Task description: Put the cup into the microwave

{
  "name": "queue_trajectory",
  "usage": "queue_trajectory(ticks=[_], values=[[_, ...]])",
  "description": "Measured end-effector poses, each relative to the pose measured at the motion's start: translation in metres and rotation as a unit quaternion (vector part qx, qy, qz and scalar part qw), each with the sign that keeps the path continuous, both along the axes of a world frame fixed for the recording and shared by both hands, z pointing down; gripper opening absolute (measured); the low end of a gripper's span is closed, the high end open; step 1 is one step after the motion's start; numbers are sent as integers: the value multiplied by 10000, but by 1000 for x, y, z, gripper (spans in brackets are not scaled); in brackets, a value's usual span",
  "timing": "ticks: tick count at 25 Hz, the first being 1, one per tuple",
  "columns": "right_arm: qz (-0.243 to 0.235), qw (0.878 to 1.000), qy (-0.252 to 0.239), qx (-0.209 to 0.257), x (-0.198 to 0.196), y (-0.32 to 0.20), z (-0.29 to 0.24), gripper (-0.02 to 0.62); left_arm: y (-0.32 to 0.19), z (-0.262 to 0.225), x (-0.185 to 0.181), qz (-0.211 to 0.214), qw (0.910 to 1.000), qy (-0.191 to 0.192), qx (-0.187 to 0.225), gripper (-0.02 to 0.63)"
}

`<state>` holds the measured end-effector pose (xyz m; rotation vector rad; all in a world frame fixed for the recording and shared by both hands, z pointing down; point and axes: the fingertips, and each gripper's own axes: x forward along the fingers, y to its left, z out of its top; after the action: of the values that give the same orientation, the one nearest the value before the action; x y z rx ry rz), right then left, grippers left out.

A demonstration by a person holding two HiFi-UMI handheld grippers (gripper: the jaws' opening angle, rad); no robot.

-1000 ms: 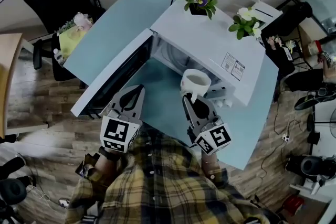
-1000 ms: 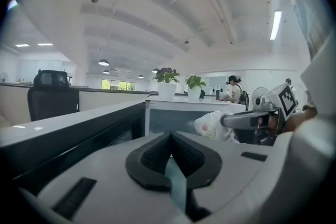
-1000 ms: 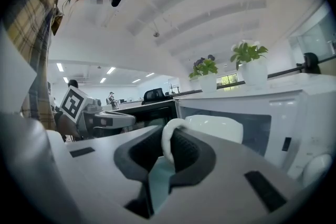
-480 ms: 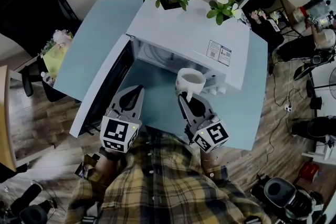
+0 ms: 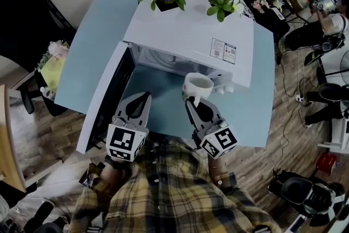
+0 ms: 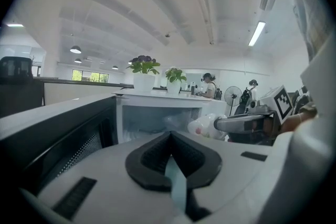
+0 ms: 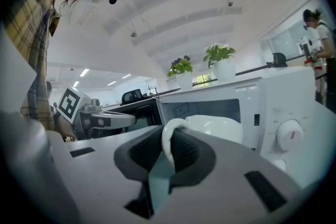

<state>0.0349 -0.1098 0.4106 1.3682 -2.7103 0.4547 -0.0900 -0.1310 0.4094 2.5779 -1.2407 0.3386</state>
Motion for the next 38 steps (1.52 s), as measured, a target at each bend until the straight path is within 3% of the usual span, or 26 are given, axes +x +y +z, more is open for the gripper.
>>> queue_trajectory(ticks=[24, 38], values=[[-418, 9983, 358, 187, -27, -32, 33, 43, 10, 30, 5, -35, 9995, 33, -318, -8], [-430, 9924, 659, 950, -39, -71, 43, 43, 10, 42, 7, -209, 9995, 68, -237, -8]])
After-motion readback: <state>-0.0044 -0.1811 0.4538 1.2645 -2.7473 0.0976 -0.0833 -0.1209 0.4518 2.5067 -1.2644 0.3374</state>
